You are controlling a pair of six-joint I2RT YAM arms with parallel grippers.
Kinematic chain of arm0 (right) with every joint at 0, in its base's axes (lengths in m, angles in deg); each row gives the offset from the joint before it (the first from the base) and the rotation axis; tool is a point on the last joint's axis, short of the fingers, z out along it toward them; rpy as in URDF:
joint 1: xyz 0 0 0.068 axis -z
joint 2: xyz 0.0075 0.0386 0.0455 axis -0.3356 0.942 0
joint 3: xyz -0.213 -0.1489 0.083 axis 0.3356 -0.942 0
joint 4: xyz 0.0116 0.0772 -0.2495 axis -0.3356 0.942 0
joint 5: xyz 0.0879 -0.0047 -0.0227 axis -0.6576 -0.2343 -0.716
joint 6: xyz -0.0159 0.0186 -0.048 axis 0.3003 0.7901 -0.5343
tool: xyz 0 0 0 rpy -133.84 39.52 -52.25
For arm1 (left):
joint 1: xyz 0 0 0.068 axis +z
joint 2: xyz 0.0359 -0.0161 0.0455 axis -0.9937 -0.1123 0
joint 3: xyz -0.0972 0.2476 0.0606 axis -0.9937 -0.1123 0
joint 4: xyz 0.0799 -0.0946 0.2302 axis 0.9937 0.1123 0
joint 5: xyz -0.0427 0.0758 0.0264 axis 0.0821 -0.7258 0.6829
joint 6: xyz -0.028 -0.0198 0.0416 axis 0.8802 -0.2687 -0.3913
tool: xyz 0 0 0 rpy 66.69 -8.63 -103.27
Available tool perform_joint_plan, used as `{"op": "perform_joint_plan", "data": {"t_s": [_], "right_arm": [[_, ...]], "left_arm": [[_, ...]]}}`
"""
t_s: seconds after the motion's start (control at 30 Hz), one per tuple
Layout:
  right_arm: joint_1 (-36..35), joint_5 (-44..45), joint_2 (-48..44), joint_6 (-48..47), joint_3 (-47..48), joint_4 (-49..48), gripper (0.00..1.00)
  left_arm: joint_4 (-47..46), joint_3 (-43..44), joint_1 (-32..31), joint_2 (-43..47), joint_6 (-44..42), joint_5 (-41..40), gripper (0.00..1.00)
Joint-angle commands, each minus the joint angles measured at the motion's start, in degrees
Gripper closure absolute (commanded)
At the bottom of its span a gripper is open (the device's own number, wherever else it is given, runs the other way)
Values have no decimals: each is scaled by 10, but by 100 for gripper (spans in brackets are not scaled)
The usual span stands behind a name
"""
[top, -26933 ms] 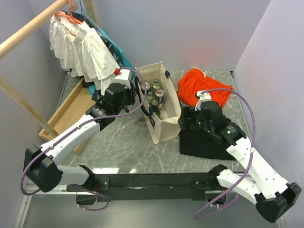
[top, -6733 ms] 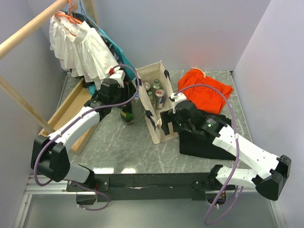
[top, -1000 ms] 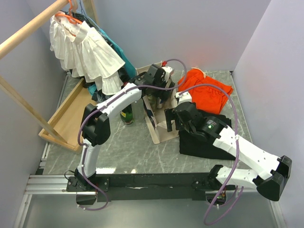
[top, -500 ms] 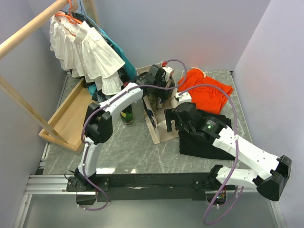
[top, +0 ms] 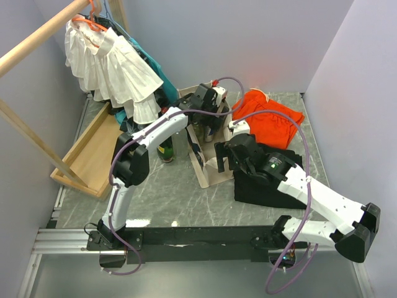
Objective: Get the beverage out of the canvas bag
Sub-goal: Take out the drink from the canvas bag.
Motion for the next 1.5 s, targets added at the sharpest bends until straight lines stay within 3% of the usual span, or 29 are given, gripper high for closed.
{"op": "perform_joint_plan", "data": {"t_s": [0.0,0.7,1.0,1.47], "right_arm": [[-4,-20,8,-6,-9,19,0],[-3,-7,6,-2,-2,27,0],[-4,28,-40,12,5,17,0],[-3,41,-41,15,17,26,0]], "left_arm": [[-6,37,0,-17,-3,4,1],[9,45,1,-38,6,4,4],[15,30,1,-28,10,5,7],[23,31,0,-24,10,4,18]]}}
